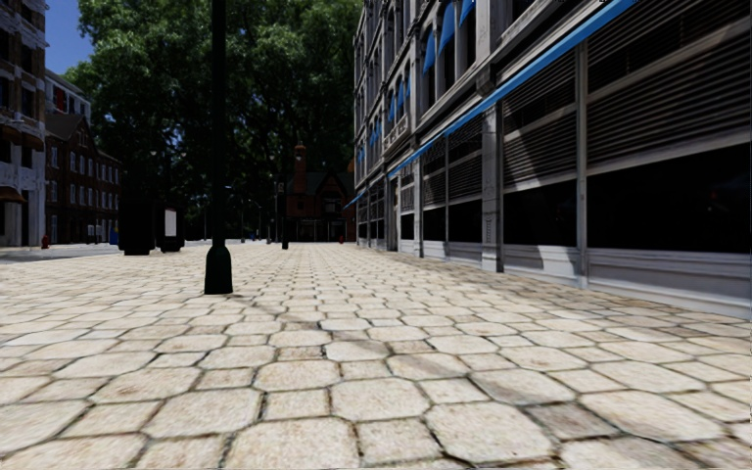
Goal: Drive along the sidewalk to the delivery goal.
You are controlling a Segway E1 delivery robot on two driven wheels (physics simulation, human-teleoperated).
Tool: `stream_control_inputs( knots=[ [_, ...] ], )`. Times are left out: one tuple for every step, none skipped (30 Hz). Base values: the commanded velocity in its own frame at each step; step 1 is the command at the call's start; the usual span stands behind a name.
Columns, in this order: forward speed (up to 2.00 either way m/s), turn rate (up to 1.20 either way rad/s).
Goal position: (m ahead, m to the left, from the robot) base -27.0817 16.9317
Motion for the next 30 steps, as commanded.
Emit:
stream_control_inputs(
  knots=[
    [2.00,0.56],
    [2.00,0.57],
    [2.00,0.57],
    [2.00,0.58],
    [2.00,0.58],
    [2.00,0.58],
    [2.00,0.58],
    [2.00,0.58],
    [2.00,0.58],
    [2.00,0.50],
    [2.00,0.04],
    [2.00,0.04],
    [1.90,0.00],
    [1.87,0.00],
    [2.00,0.00],
    [2.00,0.00],
    [2.00,0.00],
    [2.00,0.00],
    [2.00,0.00],
    [2.00,0.00],
    [2.00,0.00],
    [2.00,0.00],
    [2.00,0.00],
    [2.00,0.00],
    [1.94,0.00],
    [1.81,-0.25],
    [1.67,-0.40],
    [1.67,-0.40],
    [1.64,-0.43],
    [1.63,-0.44]
  ],
)
